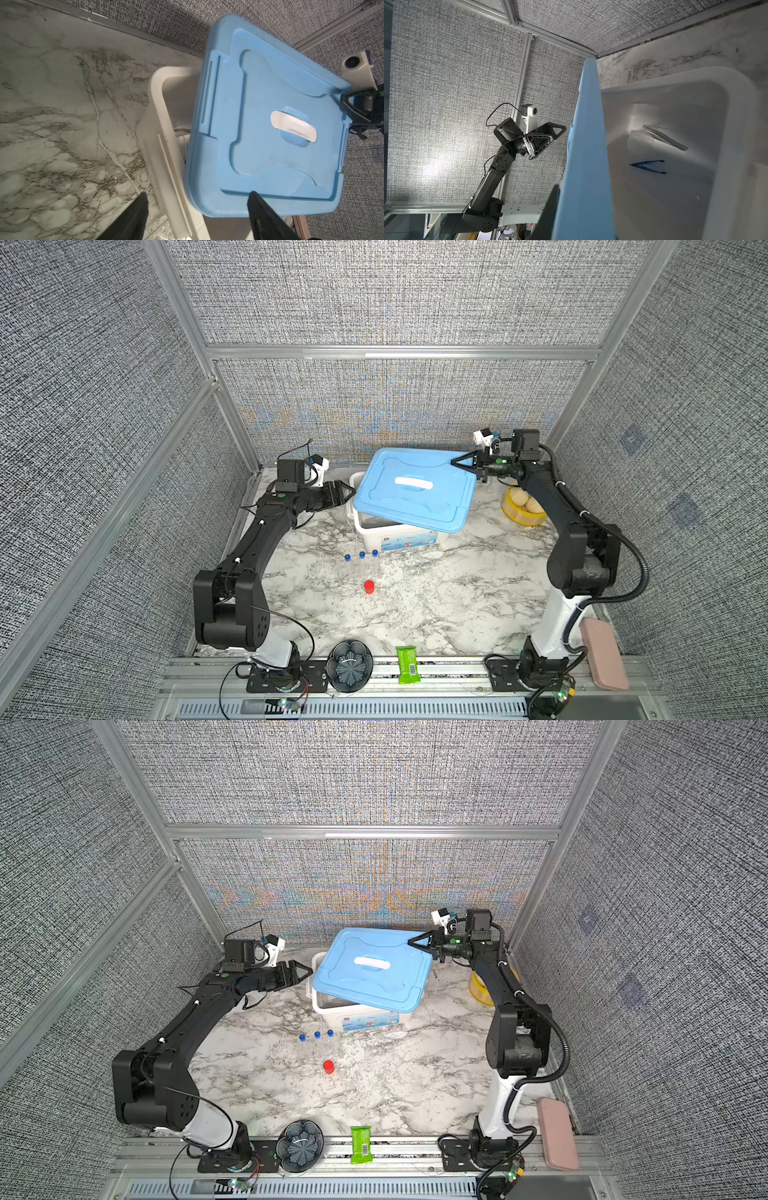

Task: Organize the chemistry lab equipment
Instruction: 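Lower the blue lid onto the white bin with both grippers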

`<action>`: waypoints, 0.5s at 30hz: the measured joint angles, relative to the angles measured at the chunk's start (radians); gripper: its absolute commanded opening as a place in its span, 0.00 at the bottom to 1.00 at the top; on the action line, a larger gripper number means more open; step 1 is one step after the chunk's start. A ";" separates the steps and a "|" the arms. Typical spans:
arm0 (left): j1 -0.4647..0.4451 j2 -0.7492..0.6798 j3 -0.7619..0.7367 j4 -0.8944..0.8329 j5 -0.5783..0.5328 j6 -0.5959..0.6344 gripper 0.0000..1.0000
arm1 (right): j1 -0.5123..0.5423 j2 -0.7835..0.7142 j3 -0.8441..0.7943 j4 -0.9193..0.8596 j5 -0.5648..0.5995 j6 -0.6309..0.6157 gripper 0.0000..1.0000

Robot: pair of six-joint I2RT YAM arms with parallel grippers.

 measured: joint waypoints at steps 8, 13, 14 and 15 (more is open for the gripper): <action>-0.027 0.055 0.032 -0.039 -0.023 -0.010 0.67 | -0.010 0.103 0.087 -0.176 0.072 -0.111 0.29; -0.029 0.065 0.039 -0.075 -0.046 0.002 0.66 | -0.010 0.154 0.174 -0.295 0.127 -0.190 0.37; -0.029 0.066 0.039 -0.081 -0.053 0.003 0.66 | -0.010 0.157 0.182 -0.313 0.147 -0.205 0.38; -0.031 0.068 0.042 -0.089 -0.062 0.005 0.66 | -0.009 0.159 0.188 -0.329 0.169 -0.219 0.38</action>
